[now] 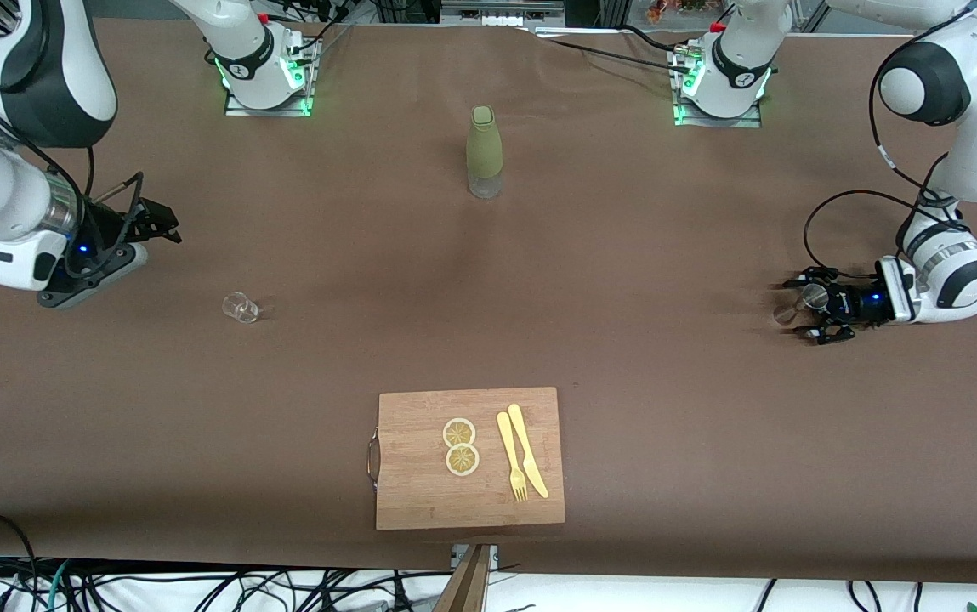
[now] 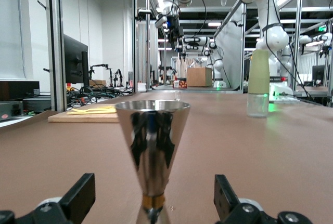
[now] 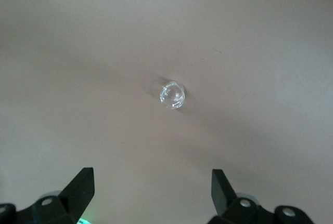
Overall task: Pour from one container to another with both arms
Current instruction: 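Open the right gripper off the beaker while the left gripper releases the jigger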
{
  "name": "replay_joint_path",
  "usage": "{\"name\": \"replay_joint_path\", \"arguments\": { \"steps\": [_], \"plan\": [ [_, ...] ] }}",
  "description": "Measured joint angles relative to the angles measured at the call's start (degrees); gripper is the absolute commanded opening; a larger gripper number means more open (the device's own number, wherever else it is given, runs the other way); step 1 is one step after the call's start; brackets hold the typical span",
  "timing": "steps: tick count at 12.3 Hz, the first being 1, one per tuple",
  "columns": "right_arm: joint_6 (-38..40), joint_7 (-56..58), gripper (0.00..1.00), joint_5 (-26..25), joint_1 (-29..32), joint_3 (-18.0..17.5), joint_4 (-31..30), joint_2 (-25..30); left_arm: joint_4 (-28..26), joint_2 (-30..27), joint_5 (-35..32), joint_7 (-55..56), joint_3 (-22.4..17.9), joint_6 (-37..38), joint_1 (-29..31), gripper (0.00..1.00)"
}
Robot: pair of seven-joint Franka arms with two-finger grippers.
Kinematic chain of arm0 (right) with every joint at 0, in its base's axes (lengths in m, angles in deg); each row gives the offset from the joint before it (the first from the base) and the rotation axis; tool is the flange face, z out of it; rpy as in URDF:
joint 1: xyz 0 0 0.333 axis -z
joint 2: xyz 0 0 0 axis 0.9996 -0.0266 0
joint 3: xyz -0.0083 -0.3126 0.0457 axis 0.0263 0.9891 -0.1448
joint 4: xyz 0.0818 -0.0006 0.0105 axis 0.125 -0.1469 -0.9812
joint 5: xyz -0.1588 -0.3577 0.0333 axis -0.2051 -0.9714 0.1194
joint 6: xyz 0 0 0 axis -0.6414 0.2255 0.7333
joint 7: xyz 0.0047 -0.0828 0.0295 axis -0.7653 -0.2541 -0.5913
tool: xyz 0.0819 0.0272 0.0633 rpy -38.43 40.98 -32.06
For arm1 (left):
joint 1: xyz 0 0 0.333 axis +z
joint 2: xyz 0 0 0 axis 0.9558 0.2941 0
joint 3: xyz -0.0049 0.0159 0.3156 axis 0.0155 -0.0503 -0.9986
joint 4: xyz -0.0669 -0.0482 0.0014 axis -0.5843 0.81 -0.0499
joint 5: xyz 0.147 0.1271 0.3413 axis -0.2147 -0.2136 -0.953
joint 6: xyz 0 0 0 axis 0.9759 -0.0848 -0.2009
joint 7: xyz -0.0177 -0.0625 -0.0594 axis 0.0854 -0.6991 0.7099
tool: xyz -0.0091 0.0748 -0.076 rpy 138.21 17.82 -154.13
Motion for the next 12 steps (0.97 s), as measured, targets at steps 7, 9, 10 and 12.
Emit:
{"name": "replay_joint_path", "arguments": {
  "steps": [7,9,10,12],
  "plan": [
    [7.40,-21.70,1.00,-0.57,-2.58,0.20,6.30,0.70,4.58,0.01,-1.85,0.42,-5.52,4.56,0.02,1.00],
    [8.14,-22.14,1.00,-1.12,-2.03,1.43,8.26,0.97,6.18,-0.01,-1.86,0.93,-8.31,6.61,0.02,1.00],
    [8.55,-22.17,1.00,-1.20,-1.27,2.08,8.75,1.57,7.08,-0.10,-1.86,1.59,-9.93,7.68,-0.01,1.00],
    [9.29,-23.84,1.00,-1.22,0.65,2.62,8.86,3.35,8.65,-1.37,-2.61,5.13,-13.52,9.03,-0.06,1.00]
  ]
}}
